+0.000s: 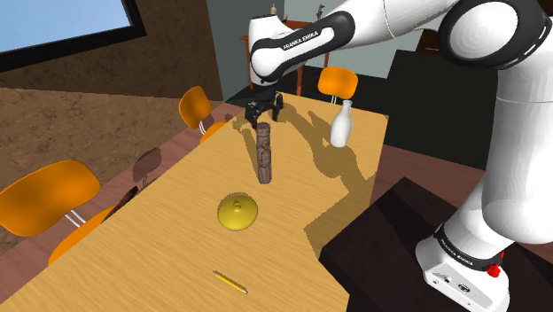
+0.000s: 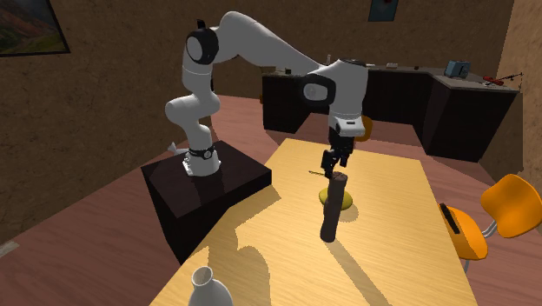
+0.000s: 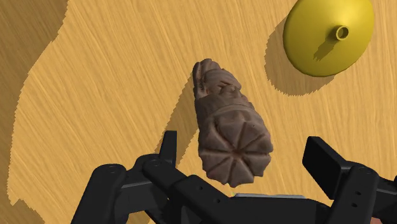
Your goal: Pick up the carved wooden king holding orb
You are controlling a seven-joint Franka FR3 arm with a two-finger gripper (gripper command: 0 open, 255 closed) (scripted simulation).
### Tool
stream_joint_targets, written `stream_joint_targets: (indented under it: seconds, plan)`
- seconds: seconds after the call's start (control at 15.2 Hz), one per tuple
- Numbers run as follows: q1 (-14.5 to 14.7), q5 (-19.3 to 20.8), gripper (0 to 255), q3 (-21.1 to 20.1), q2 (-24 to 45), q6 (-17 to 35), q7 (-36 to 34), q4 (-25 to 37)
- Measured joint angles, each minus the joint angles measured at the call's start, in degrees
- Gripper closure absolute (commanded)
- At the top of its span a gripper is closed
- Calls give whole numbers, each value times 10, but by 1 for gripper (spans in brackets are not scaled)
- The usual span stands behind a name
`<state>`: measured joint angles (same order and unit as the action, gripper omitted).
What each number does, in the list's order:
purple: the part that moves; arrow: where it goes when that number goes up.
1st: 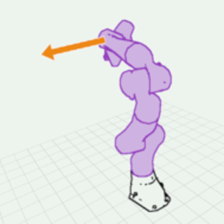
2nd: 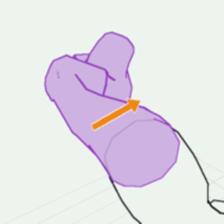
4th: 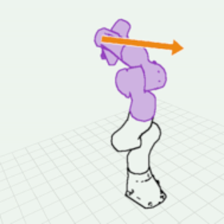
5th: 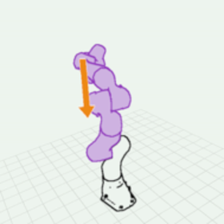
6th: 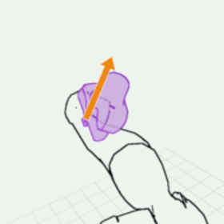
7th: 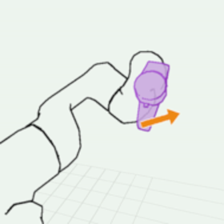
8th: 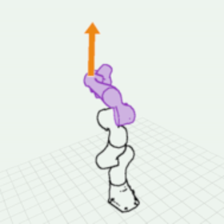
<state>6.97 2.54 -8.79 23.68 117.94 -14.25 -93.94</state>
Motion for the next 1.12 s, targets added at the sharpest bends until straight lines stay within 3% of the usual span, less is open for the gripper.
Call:
stream_joint_targets:
  seconds: [0.46,0.53,1.12]
  plan:
    - [3,5,0,2,31,39,-3,-8]
    - [3,5,255,2,32,42,-3,-9]
    - [3,5,255,2,32,44,-3,-11]
